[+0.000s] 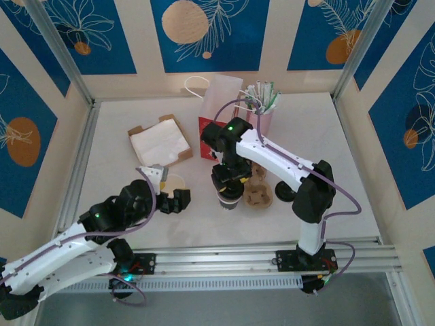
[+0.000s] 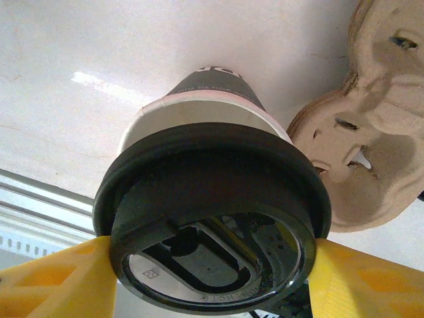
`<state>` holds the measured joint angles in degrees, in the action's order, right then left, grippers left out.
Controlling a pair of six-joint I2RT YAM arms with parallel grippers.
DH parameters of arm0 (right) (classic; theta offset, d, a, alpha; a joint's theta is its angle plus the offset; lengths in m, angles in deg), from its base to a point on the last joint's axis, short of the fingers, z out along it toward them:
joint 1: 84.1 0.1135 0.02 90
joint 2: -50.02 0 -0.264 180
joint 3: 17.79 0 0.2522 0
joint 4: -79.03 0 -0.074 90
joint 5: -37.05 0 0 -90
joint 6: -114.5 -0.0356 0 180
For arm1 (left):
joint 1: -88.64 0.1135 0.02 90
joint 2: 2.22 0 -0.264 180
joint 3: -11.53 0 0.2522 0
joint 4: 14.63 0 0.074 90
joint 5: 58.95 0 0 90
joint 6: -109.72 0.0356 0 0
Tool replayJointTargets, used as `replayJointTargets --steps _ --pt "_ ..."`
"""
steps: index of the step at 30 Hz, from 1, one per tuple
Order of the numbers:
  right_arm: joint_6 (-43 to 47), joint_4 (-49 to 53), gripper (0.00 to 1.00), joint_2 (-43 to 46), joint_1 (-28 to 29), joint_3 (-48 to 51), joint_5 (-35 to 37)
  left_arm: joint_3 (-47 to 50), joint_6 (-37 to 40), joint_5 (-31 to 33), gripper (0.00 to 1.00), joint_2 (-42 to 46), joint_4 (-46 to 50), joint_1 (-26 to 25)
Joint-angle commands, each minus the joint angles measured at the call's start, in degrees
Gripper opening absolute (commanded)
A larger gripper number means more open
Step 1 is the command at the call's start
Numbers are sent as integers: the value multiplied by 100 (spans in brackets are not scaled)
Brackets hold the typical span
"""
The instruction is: Pack the takeout coffee
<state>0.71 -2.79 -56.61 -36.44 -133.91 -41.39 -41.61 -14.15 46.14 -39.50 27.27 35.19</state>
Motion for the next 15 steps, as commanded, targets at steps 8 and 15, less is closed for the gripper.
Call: replayJointTargets --steps 8,15 --pt "92 -106 68 -234 33 182 -153 26 170 11 100 -86 -242 72" --pt "88 -174 68 -261 7 276 -144 12 181 -6 100 -122 -274 89"
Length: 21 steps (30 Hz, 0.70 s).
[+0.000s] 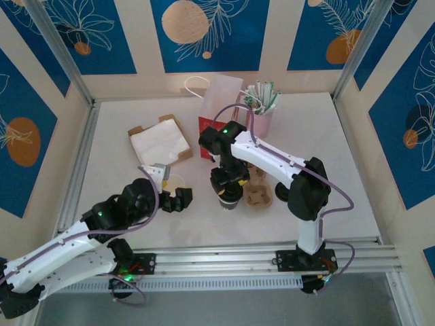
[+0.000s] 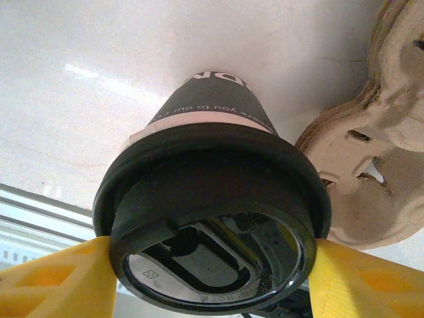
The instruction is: Pack the takeout coffee
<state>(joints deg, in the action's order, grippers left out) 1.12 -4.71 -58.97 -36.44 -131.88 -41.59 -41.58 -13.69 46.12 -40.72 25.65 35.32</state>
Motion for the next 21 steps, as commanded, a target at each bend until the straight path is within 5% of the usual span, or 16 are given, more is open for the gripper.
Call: replayJointTargets --steps 1,21 --pt "51 12 68 -26 7 84 -125 14 141 -19 100 0 -117 84" --pt "25 37 68 -43 19 119 -108 11 133 -70 100 -43 -174 120"
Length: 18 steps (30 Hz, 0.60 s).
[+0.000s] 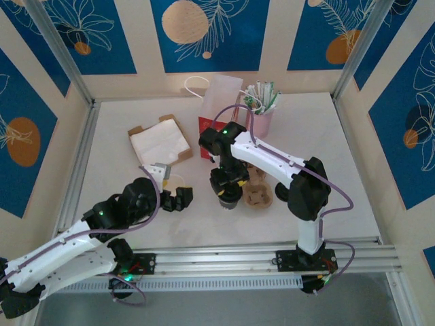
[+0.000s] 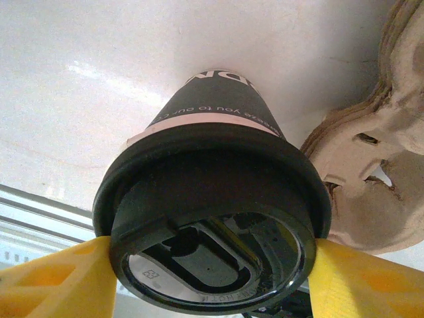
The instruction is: Pack the takeout coffee
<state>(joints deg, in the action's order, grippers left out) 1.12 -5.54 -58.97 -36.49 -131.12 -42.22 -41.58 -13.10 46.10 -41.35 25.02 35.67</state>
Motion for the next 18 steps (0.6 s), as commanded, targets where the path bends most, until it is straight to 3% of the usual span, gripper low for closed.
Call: replayJointTargets --steps 1,18 --pt "26 111 68 -30 28 37 -44 11 74 -73 100 22 -127 85" --pt "-3 67 67 -218 63 95 -87 7 106 -99 100 20 -113 137"
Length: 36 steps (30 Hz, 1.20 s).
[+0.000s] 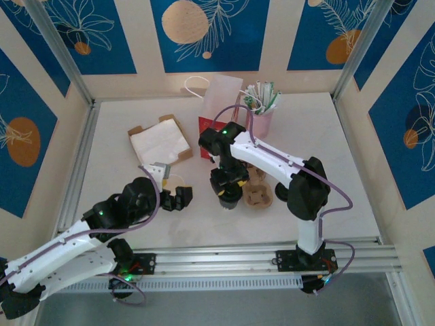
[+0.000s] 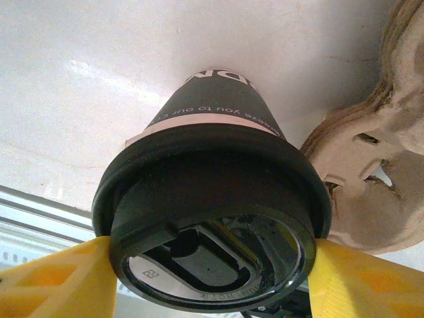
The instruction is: Pack the takeout coffee
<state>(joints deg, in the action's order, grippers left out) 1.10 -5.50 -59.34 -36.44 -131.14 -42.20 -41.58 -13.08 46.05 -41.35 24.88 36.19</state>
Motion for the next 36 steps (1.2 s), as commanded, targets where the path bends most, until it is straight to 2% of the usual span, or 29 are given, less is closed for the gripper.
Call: replayJointTargets --steps 1,36 --pt "2 49 68 -178 59 111 -94 6 98 -101 100 20 -104 86" --pt "157 -360 67 -518 216 501 -263 15 107 -235 100 -51 -180 199"
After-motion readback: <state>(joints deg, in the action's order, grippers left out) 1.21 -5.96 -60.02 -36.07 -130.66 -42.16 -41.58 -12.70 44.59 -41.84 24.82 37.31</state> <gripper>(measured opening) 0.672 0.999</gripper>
